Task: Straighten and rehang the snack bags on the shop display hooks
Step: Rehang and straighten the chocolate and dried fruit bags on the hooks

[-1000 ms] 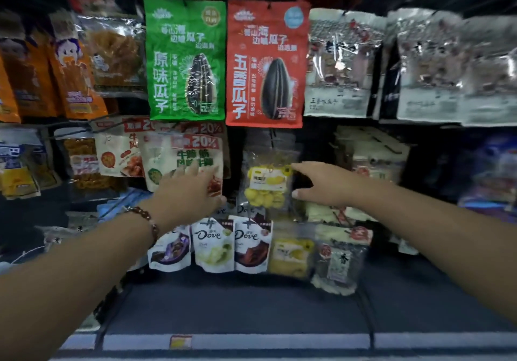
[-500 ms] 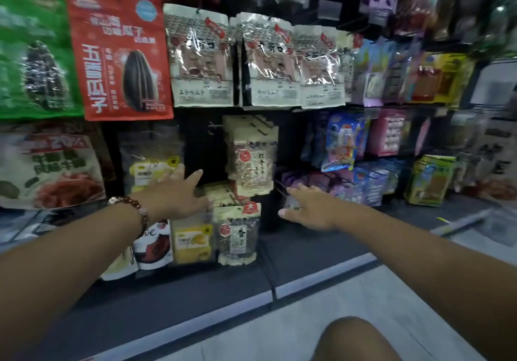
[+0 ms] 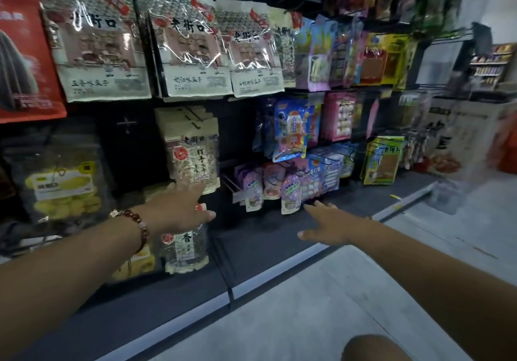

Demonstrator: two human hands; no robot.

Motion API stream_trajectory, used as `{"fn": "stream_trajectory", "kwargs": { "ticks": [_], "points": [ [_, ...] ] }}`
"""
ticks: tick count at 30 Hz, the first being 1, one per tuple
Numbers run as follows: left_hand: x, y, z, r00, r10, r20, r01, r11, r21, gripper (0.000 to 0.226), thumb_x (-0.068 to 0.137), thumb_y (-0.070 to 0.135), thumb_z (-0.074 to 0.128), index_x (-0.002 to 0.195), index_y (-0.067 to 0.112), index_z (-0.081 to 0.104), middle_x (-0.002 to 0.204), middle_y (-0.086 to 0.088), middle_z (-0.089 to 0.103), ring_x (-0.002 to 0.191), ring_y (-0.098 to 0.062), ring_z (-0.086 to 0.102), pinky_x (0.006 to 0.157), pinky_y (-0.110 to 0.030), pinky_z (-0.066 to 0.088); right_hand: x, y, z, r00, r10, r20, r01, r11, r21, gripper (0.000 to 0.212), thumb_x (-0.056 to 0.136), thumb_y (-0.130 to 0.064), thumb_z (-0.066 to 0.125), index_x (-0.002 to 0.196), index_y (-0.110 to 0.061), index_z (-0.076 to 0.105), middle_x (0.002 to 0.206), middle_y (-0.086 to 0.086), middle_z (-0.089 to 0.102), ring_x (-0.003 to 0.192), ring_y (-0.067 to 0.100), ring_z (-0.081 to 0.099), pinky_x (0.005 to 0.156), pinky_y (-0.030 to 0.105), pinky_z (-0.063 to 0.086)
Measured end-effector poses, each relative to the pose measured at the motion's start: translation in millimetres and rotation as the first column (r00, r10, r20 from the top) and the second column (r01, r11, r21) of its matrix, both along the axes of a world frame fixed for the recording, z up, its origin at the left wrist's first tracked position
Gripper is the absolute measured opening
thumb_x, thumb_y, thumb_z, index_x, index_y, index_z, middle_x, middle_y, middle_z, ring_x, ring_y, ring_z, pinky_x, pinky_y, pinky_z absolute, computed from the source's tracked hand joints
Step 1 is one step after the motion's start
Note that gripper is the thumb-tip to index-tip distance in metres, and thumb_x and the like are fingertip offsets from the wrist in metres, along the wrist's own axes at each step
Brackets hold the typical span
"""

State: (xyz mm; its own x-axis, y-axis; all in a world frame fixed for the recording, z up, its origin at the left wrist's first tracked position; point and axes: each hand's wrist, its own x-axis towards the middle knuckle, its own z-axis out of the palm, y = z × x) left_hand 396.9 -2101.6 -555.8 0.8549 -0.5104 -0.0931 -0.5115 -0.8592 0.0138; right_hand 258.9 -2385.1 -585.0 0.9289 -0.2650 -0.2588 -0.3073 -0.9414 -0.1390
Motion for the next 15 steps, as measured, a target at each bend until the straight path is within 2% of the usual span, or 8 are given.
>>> {"fn": "stream_trajectory", "kwargs": {
  "ticks": [8, 11, 15],
  "points": [
    [28, -154, -44, 0.992, -0.109, -0.062, 0.110, 0.994, 0.022, 0.082, 0.095, 0.064, 0.041, 0.156, 0.033, -0.004, 0.165, -0.007, -0.009, 0.152, -0.032, 0.000, 0.121, -0.048, 0.014, 30, -107, -43, 0.995, -0.045, 0.093, 0.045, 0.999, 0.003, 0.084, 0.094, -0.059, 0.047, 0.157, -0.023, 0.004, 0.164, 0.006, 0.000, 0.150, 0.031, 0.003, 0.118, 0.046, 0.012],
    [42, -214, -54, 0.992, -0.114, -0.053, 0.115, 0.993, 0.003, 0.082, 0.095, 0.062, 0.043, 0.157, 0.030, 0.000, 0.165, -0.008, 0.000, 0.151, -0.031, 0.008, 0.120, -0.042, 0.018, 41, -157, -53, 0.990, -0.088, 0.108, 0.089, 0.996, -0.002, 0.083, 0.094, -0.059, 0.047, 0.156, -0.024, 0.004, 0.164, 0.005, 0.002, 0.150, 0.029, 0.005, 0.118, 0.045, 0.014],
    [72, -281, -92, 0.986, -0.088, -0.139, 0.079, 0.994, -0.072, 0.082, 0.095, 0.058, 0.047, 0.157, 0.029, 0.002, 0.164, -0.007, 0.012, 0.149, -0.026, 0.018, 0.117, -0.035, 0.024, 67, -222, -73, 0.985, -0.127, 0.118, 0.131, 0.991, -0.022, 0.081, 0.095, -0.057, 0.046, 0.157, -0.024, 0.004, 0.164, 0.004, 0.001, 0.150, 0.029, 0.005, 0.119, 0.045, 0.013]
  ]
}}
